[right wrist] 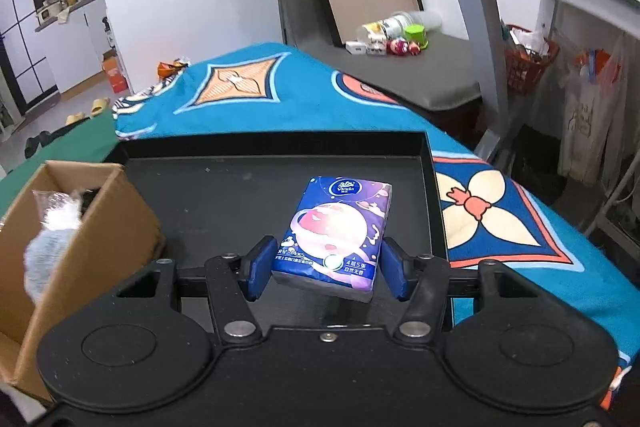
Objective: Organize soft objects
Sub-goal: 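Lift the tissue pack over the box and open the right gripper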
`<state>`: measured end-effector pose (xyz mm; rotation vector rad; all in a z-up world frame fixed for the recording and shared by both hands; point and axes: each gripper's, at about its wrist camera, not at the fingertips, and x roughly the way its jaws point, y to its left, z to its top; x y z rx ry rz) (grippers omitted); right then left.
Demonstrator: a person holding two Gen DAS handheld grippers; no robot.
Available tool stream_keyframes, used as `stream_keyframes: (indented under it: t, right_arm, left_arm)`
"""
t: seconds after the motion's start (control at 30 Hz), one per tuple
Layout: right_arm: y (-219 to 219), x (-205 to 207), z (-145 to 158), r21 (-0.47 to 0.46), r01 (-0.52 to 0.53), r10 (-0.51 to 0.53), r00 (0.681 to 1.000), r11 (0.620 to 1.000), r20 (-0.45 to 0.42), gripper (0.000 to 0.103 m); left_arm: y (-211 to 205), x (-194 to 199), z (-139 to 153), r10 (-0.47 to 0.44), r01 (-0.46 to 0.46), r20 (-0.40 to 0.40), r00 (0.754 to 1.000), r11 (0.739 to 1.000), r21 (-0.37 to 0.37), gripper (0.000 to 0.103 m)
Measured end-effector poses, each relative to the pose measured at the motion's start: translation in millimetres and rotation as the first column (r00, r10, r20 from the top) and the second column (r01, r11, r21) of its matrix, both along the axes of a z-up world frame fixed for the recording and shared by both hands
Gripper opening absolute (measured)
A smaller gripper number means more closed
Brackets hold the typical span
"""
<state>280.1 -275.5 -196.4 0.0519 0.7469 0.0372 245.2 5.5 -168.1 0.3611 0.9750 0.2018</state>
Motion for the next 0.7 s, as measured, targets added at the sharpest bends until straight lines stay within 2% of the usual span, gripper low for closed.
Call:
stream_keyframes:
  t: [0.37, 0.53, 0.7]
  right_arm:
    - [24.8, -23.2, 37.4, -0.002, -0.036, 0.036, 0.997, 0.999, 0.066, 0.055]
    - [48.8, -29.8, 54.2, -0.004, -0.108, 0.108, 0.99, 0.994, 0.087, 0.055]
    - [74.7, -34.3, 60.9, 0.012, -0.168, 0.167, 0.983, 0.986, 0.08, 0.055]
  left_arm:
    - [13.4, -3.8, 22.8, -0.073, 0.072, -0.008, 0.997, 0.992, -0.1, 0.063]
    - [21.7, -7.3, 25.2, -0.074, 0.079, 0.04, 0.996, 0.985, -0.15, 0.063]
    - [26.6, -8.5, 18.5, -0.08, 0.088, 0.047, 0.996, 0.976, -0.197, 0.063]
